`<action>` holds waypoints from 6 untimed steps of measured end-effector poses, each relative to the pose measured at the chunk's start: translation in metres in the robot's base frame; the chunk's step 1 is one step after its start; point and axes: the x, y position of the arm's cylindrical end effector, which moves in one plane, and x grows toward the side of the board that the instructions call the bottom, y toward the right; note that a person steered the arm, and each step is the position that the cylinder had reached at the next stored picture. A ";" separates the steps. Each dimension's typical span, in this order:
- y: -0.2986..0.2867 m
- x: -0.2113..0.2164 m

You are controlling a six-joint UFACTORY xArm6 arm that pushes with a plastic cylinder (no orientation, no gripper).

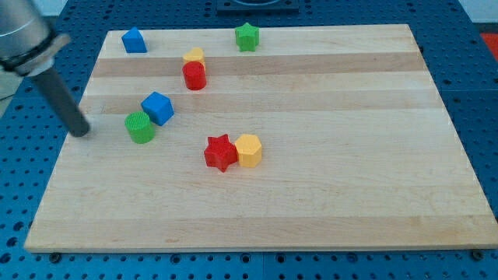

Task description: Bring the green circle at the center of the board

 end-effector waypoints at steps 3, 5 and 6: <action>0.125 -0.007; 0.109 0.042; 0.168 0.046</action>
